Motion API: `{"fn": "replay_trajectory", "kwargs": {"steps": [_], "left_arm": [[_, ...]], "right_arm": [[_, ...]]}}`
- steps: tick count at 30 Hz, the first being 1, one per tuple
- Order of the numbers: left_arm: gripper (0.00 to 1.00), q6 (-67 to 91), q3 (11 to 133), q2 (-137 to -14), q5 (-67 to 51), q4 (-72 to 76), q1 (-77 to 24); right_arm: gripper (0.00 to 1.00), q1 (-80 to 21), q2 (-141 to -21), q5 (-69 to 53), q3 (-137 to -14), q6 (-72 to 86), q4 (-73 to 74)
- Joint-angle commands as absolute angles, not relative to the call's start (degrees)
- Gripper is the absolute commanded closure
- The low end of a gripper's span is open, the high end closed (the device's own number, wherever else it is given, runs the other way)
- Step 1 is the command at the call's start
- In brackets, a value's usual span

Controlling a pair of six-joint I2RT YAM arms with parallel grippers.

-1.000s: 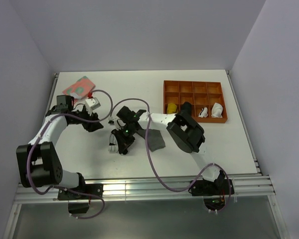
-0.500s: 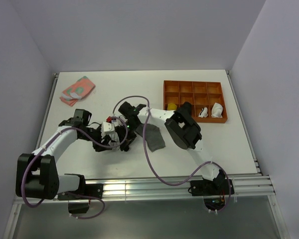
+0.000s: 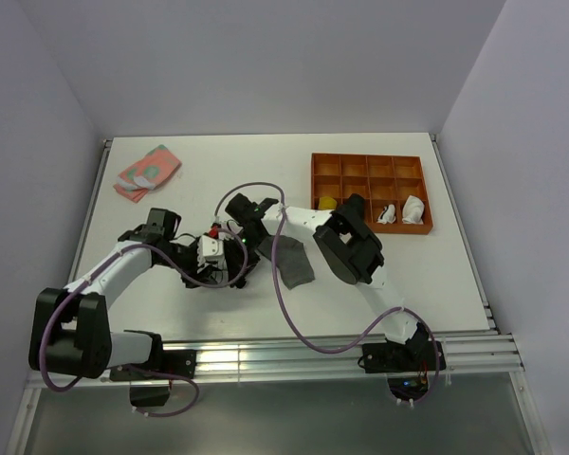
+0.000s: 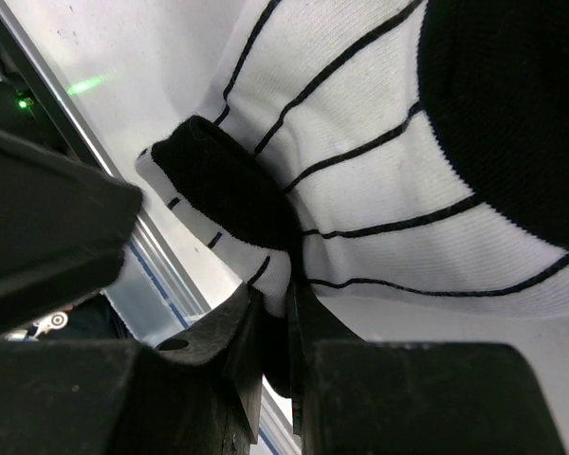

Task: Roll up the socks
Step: Roll the sock at the center of the board.

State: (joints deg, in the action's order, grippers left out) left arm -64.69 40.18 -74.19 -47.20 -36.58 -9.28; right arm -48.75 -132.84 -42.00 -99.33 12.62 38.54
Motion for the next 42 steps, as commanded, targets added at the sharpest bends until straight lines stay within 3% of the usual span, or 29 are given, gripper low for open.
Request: {"fn": "replay_trajectory", "kwargs": {"steps": [1,24,33,36,39,41,42], "left_arm": [[0.38,-66.27,38.32,-73.22,-46.23,-33.76,-11.68],[0.4,-61.88,37.26,-80.32,-44.3,-27.16,-15.47],[0.48,-60.38,38.67,-85.34,-44.21,-27.51,-15.47],[0.52,-60.21,39.11,-85.87,-44.91,-28.39,-15.21],[0.64,-61.08,40.78,-87.7,-46.23,-31.37,-14.86],[0.78,-61.87,42.62,-89.11,-47.54,-34.61,-14.24],[0.82,-62.66,43.24,-90.6,-47.9,-35.5,-13.98]], "right_arm": [[0.97,-48.51,-136.76,-34.28,-98.88,11.78,41.04],[0.97,-48.43,-134.56,-34.28,-96.59,11.6,39.46],[0.97,-48.52,-132.72,-34.01,-94.31,12.74,37.18],[0.96,-48.6,-131.49,-33.05,-92.82,13.71,35.95],[0.92,-48.78,-129.91,-31.65,-90.53,15.2,33.68],[0.88,-48.87,-128.85,-30.16,-88.43,16.17,31.57],[0.81,-48.95,-127.63,-29.62,-87.55,17.22,30.77]]}}
